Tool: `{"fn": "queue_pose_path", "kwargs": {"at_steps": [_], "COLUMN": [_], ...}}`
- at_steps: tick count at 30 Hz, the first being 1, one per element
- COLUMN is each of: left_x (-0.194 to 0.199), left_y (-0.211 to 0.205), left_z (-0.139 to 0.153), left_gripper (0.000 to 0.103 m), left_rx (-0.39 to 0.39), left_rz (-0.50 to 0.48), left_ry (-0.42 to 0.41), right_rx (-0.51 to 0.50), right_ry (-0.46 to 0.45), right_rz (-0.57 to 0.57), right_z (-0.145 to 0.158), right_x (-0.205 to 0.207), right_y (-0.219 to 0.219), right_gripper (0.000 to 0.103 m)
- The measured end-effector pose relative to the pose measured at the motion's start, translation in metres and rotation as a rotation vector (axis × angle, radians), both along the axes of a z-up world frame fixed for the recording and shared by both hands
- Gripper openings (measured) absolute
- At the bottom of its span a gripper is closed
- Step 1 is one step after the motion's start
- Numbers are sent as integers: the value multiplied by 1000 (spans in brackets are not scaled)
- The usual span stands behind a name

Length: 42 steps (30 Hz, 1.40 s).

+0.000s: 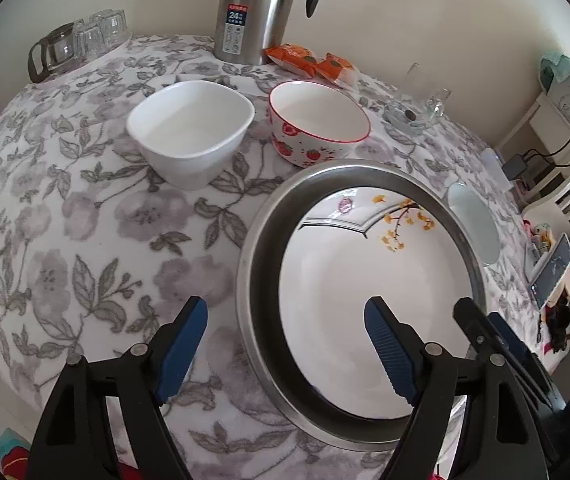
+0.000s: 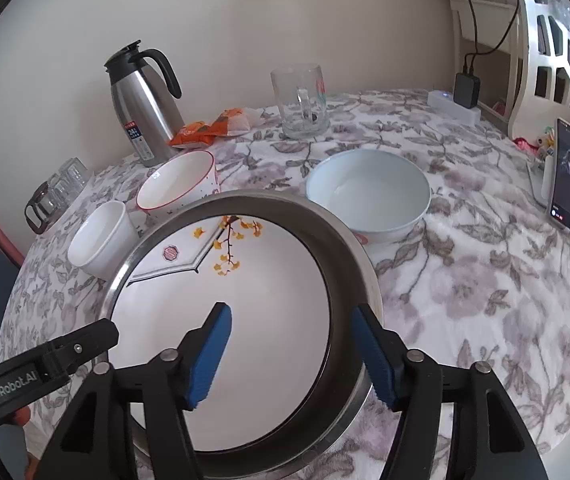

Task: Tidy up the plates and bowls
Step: 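Open the left tool to release the plate inside the basin, then move both tools to the rim of the red-rimmed strawberry bowl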

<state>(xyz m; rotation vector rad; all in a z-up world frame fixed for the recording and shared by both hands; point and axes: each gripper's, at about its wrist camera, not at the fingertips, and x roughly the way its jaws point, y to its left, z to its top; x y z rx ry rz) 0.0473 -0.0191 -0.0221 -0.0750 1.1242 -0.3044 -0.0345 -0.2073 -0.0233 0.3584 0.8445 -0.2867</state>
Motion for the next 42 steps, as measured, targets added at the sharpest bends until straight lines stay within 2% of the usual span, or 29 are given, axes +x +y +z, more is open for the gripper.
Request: {"fn": "queue_pose_path", "kwargs": {"at_steps": [4,5,6,8,14,15,17,18,29,34,38,42], "left_x": [1,2,2,2,3,3,3,3,2,7,15,25], "left_y": [2,3,3,4,6,6,6,6,9,15,20,25], "left_z": [-2,-2,-2,-2,-1,-2,-2,-1,5,9,16,25], "left_gripper": [90,90,90,90,91,93,102,103,103,103,103,103], "left_rx": [29,31,30,31,49,50,57,62,74,48,41,0], "left_rz": [17,20,24,30,46,47,49,52,73,97,132,154], "left_ry": [-5,-6,-7,-11,-31,-33,-39,-47,-109,-110,-136,-155], "right_rx": [-11,-14,-17,-19,-20,-22,-29,-34,-31,-17,-17,-17], "right_ry": [-7,-7,-8,-14,-10,-11,-15,-16,-21,-14,-37,-61], "right_rz": [2,2,0,-1,-5,-7,-11,-13,-26,-1,5,6], "right_z": [1,1,1,1,0,0,0,1,1,0,7,13], "right_x": [0,0,0,-1,-1,-2,-2,-3,-3,1,6,16], "right_y": [0,0,0,0,-2,-2,-3,-3,-4,0,5,10], "right_gripper": [76,80,89,95,103,103,103,103,103,103,103,103]}}
